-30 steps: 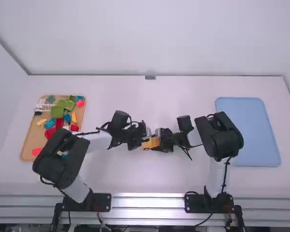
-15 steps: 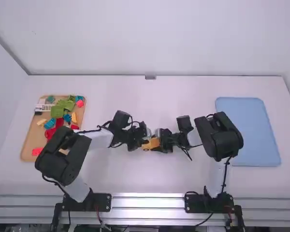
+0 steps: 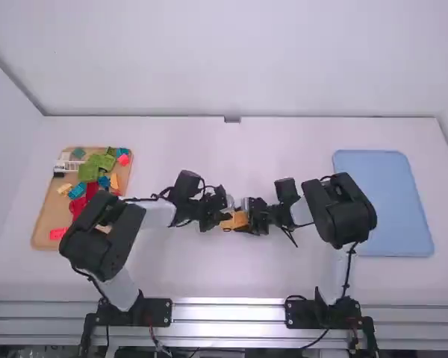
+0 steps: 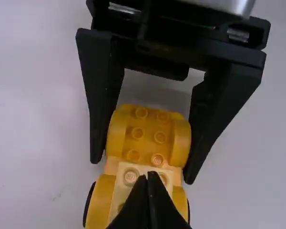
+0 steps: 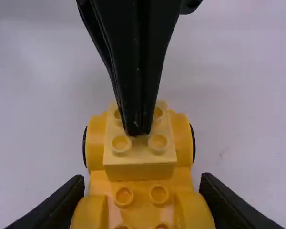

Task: Assemble lego blocks to make yellow taxi

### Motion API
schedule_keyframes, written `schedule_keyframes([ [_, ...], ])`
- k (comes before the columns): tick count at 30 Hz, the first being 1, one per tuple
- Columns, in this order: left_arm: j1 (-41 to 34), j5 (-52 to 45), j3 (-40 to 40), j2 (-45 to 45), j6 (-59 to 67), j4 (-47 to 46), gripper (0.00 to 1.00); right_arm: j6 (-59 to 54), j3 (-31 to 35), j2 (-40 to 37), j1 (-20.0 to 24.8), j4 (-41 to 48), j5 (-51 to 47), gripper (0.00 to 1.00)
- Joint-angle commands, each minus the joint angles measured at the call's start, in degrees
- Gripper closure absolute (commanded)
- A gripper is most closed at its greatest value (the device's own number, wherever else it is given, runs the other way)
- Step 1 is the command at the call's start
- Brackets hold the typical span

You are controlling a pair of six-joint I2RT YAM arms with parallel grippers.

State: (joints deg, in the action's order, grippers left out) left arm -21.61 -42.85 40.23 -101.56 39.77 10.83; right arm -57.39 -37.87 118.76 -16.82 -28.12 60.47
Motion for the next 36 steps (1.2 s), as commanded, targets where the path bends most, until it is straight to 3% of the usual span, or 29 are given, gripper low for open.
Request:
schedule_keyframes([
  [1,-0.2,6.5,0.6,-1.6,2.8,-4.8,0.98,0.5,-0.4,0.9,-0.1,0.3,-0.5,0.5],
  [3,-0.1,6.5,3.3,0.6,3.8,-7.4,0.98,0.5,-0.4,0.9,-0.1,0.2,-0.5,0.5],
  [4,0.3,6.5,5.4,2.4,3.5,-8.6,0.91,0.5,-0.4,0.9,-0.1,0.0,-0.5,0.5],
  [6,0.9,6.5,7.4,4.4,3.1,-9.4,0.85,0.5,-0.4,0.9,-0.1,-0.2,-0.5,0.5],
  [7,1.3,6.4,8.8,6.1,3.1,-10.4,0.7,0.6,-0.4,0.9,-0.1,-0.4,-0.5,0.5],
  [8,1.8,6.3,10.0,7.8,3.1,-11.4,0.26,0.5,-0.4,0.9,-0.1,-0.6,-0.5,0.5],
  [9,1.8,6.3,10.3,8.3,3.1,-11.6,0.21,0.5,-0.4,0.9,-0.1,-0.6,-0.5,0.5],
  [10,2.2,6.4,11.3,9.9,3.1,-12.4,0.01,0.5,-0.4,0.9,-0.1,-0.6,-0.6,0.5],
  [18,3.6,15.3,12.9,18.6,-4.7,-15.9,0.01,5.2,-1.0,0.9,-0.2,-2.9,-5.4,0.48],
  [21,3.6,20.1,12.9,21.1,-4.9,-18.8,0.01,5.1,-1.7,0.9,-0.2,-2.3,-5.2,0.42],
  [23,3.6,21.6,12.9,22.3,-4.8,-20.6,0.01,5.1,-2.2,0.9,-0.1,-1.4,-5.2,0.06],
  [24,3.6,22.2,12.9,22.9,-4.9,-21.2,0.01,5.6,-2.5,0.5,0.0,-0.3,-5.2,0.01],
  [31,4.7,31.9,12.9,26.4,-14.1,-20.4,0.01,7.9,-2.5,-6.4,1.2,7.2,-6.3,0.02],
  [36,8.5,37.8,12.9,29.7,-21.1,-21.2,0.01,7.9,-2.6,-16.1,1.4,18.8,-15.7,0.02],
])
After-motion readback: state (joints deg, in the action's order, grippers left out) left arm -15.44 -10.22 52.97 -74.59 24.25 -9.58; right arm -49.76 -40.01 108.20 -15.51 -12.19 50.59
